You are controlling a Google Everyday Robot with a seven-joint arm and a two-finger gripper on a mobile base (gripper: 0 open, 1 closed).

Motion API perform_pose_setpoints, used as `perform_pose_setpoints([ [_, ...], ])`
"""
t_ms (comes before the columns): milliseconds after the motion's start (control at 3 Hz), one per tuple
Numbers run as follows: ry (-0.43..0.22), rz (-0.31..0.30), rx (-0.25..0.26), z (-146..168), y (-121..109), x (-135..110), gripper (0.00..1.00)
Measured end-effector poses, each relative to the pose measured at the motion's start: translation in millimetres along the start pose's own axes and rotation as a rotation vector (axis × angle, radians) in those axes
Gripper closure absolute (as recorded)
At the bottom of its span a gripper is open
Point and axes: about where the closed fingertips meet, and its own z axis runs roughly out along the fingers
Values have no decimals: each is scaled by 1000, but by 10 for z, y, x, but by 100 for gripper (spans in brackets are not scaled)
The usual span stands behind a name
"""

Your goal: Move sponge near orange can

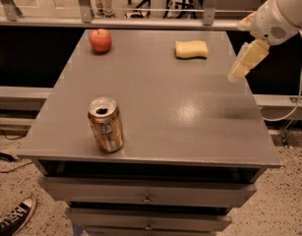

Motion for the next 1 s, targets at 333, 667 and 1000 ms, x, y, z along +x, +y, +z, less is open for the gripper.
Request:
perform_pose_setpoints([
  [333, -83, 19, 18, 187, -308, 30, 0],
  [667, -83, 19, 18, 187, -308, 30, 0],
  [1000, -167, 149, 67, 312, -587, 31, 0],
])
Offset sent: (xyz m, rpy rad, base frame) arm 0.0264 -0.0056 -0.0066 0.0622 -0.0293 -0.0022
